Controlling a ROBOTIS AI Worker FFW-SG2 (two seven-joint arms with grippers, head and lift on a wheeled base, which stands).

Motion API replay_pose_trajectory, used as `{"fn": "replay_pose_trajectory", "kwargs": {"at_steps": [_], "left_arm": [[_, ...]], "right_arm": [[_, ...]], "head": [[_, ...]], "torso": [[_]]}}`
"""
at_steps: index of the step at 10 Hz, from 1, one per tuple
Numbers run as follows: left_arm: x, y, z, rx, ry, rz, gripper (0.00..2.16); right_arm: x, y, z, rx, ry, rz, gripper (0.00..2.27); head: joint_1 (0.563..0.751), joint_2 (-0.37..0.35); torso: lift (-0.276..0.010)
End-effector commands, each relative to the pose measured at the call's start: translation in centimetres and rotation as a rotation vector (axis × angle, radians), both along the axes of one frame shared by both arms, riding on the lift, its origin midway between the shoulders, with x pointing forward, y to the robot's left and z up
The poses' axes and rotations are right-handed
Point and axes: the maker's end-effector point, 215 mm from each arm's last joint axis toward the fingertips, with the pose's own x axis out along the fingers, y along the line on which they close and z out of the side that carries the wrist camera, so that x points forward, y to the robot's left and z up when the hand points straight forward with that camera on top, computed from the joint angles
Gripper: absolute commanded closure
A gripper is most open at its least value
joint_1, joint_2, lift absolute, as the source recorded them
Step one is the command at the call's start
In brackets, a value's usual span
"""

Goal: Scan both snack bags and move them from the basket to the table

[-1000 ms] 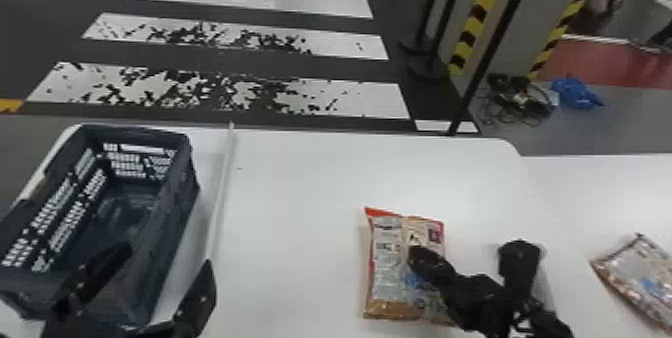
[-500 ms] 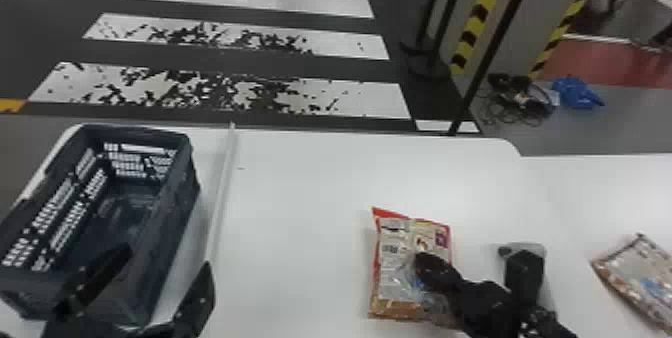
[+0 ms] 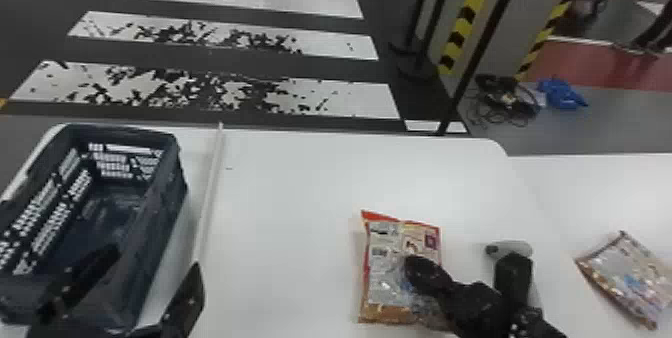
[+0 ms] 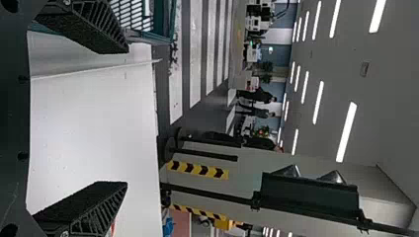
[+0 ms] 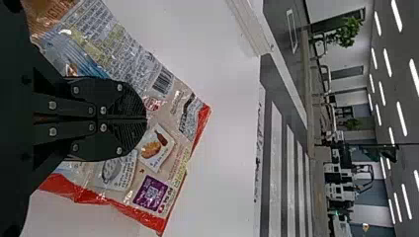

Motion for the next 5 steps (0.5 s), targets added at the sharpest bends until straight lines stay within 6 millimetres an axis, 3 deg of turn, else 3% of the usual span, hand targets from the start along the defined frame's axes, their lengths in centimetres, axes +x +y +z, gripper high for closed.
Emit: {"fn": "replay_pose_trajectory", "kwargs": {"at_steps": [1, 3, 5], "left_arm": [[0.0, -0.1, 0.1, -0.003, -0.001, -0.002, 0.03], [0.0, -0.2, 0.1, -0.006, -0.001, -0.003, 0.03], [0.0, -0.3, 0.2, -0.007, -0.005, -0.005, 0.03]], "right_arm": [[-0.1, 1.6, 0.0, -0.008, -0.001, 0.033, 2.25], [-0.4, 2.7, -0.2, -0.008, 0.003, 0.054, 2.25], [-0.7, 2.4, 0.1, -0.011, 0.000, 0.050, 2.25]], "head": [[0.695, -0.186], [0.695, -0.160], [0.695, -0.149]], "torso": [[-0.098], [-0.098], [-0.098]]}}
